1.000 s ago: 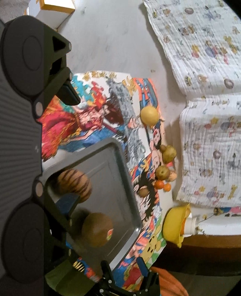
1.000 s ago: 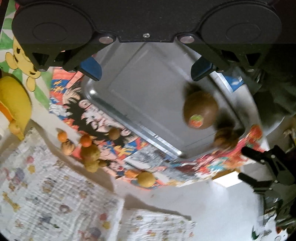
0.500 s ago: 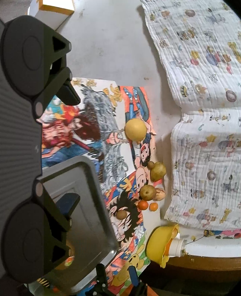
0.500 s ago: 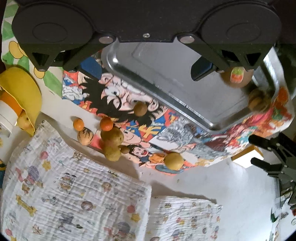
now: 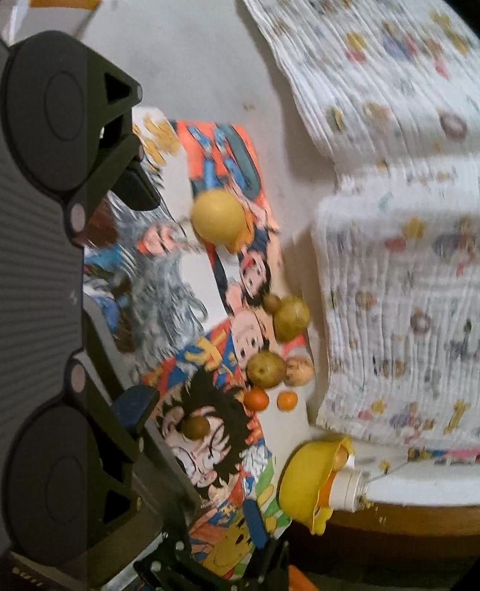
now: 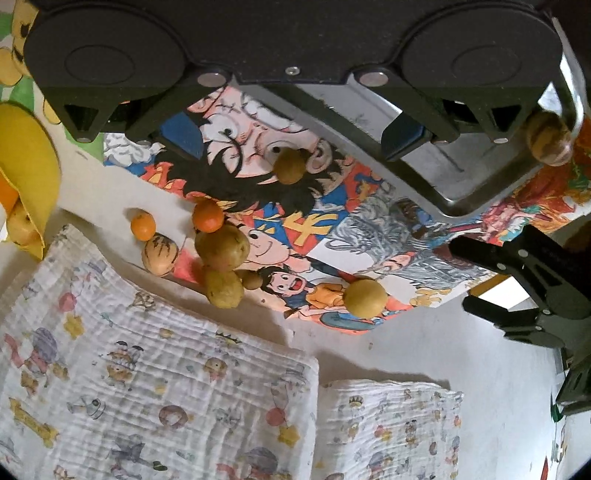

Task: Organize fruits
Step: 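Move both tools back toward the remaining fruits, then grasp a mandarin orange with the right tool while the left tool grasps a small brown fruit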

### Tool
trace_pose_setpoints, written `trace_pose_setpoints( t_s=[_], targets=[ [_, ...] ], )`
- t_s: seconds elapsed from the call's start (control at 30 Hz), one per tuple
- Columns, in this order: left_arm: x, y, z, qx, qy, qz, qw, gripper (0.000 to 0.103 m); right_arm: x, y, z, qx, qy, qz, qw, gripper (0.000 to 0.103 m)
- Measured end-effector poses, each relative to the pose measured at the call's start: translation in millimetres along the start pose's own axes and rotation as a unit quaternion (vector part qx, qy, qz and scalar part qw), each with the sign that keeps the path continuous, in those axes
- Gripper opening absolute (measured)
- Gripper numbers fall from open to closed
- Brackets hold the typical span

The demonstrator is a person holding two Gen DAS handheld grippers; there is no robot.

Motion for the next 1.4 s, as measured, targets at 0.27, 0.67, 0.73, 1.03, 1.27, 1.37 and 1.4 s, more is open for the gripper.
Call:
trace_pose_setpoints(
  t_s=[0.27, 0.67, 0.73, 1.03, 1.27, 1.37, 1.4],
  targets=[
    [43, 6, -33, 0.005, -0.063, -0.041, 0.9971, 0.102, 43, 9, -13, -0.003, -0.026, 0.001, 1.0, 0.102],
    [90, 8, -81, -0.006, -0.122, -0.067, 0.9902, 0.102, 80, 14, -74, -0.009, -0.033, -0.034, 0.999, 0.101],
    [96, 7, -85, -0.008, -0.131, -0.062, 0.9894, 0.102, 81, 14, -84, -0.008, -0.029, -0.043, 0.999, 0.099],
    [111, 2, -102, -0.016, -0.144, -0.057, 0.9878, 0.085, 82, 13, -113, -0.014, -0.028, -0.048, 0.998, 0.073],
    [114, -1, -111, -0.025, -0.146, -0.038, 0.9882, 0.065, 85, 6, -126, -0.023, -0.033, -0.054, 0.998, 0.055],
    [117, -3, -114, -0.03, -0.148, -0.041, 0.9876, 0.057, 87, 5, -131, -0.026, -0.034, -0.059, 0.997, 0.05],
    [117, -3, -115, -0.031, -0.148, -0.041, 0.9876, 0.053, 88, 4, -132, -0.026, -0.034, -0.062, 0.997, 0.048]
  ],
)
Point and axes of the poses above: each gripper's, at about its wrist camera, not at the fingertips, and z roughly against the way its jaws point, x to its right, y to its top, the point moved 10 cm from there along -z, roughly the way its jaws point, and after that the axes turned 12 degrees about x, right-handed, at the moved point
